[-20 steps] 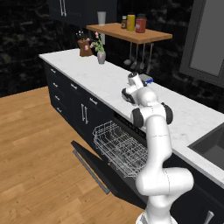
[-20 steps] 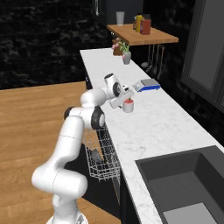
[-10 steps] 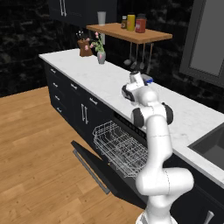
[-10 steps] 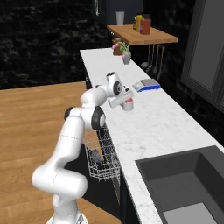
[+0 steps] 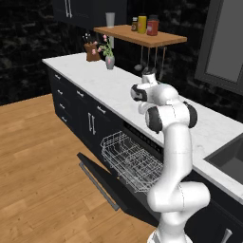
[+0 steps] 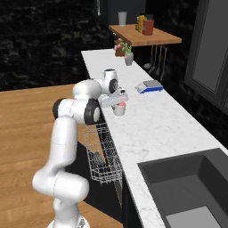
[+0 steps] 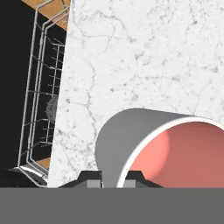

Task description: Pick up the cup and bowl from the counter, place them in the dishwasher, and close the dishwasher door.

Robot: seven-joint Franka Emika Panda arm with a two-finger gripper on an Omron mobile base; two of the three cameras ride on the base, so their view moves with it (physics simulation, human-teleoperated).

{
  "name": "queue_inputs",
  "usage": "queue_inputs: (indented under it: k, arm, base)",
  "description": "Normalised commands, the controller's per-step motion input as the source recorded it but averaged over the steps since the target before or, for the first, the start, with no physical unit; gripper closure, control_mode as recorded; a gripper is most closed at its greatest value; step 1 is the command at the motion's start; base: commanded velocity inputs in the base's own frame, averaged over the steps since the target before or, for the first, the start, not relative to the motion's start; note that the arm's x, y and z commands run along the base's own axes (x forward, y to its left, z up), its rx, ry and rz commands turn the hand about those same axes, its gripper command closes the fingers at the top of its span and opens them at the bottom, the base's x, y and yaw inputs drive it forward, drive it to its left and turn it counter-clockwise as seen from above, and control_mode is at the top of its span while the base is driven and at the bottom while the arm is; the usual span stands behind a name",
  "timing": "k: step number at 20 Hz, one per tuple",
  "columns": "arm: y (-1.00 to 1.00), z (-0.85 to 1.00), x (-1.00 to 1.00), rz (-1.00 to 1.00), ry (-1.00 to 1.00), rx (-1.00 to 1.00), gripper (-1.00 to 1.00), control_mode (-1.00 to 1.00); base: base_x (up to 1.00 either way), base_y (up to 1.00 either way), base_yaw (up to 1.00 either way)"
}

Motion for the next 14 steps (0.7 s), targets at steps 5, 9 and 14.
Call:
queue_inputs:
  k: [5,9,14]
  arm:
    - [0.74,-0.02,-1.00,0.00,0.00,0.02,1.00,-1.00]
    - [0.80,-0.01,-1.00,0.00,0.00,0.00,1.00,-1.00]
    - [0.66,-0.26,-1.00,0.00,0.02,0.00,1.00,-1.00]
  base:
    - [0.00,0.00,0.00]
    - [0.00,0.00,0.00]
    - [0.00,0.00,0.00]
